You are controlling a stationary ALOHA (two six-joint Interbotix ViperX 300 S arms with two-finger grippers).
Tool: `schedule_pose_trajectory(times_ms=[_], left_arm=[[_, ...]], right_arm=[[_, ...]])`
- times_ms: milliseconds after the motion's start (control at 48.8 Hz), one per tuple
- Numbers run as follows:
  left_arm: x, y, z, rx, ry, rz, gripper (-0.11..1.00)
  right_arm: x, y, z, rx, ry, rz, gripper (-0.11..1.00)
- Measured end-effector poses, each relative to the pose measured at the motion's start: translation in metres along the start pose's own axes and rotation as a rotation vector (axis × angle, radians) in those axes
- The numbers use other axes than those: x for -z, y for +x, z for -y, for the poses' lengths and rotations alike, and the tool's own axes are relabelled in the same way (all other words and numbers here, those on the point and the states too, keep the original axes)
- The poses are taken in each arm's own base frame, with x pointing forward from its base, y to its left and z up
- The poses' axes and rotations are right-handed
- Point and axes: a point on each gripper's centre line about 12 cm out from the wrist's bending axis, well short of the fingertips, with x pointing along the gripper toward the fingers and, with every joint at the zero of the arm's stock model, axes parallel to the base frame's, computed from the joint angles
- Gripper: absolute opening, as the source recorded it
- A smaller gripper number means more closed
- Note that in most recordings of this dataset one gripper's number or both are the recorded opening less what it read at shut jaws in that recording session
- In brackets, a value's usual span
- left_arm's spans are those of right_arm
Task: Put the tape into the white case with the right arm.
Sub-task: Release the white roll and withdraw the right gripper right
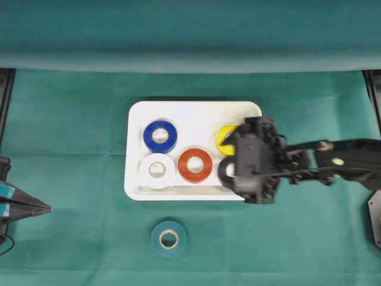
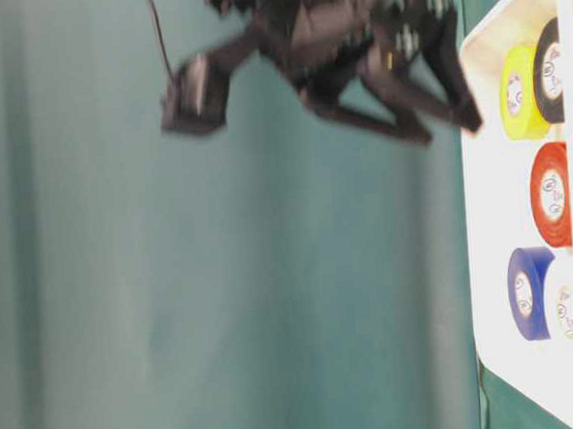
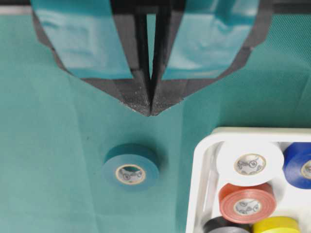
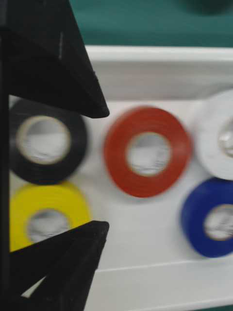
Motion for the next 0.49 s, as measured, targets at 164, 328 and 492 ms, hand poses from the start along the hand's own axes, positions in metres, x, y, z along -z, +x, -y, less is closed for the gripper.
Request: schedule_pose_trajectory(times_ms=[164, 328, 492], left_arm=[[0.000, 0.000, 0.000, 0.000, 0.000, 0.000, 0.00], [0.000, 0.000, 0.000, 0.000, 0.002, 0.000, 0.00], [0.000, 0.000, 0.000, 0.000, 0.000, -0.002, 0.00]], right_arm=[[0.026, -0.024, -0.002, -0.003, 0.020, -0.011, 0.76], [0.047, -0.050, -0.003, -0.001, 0.046, 0.004, 0.76], [0.068, -0.074, -0.006, -0.008, 0.077, 0.041, 0.75]])
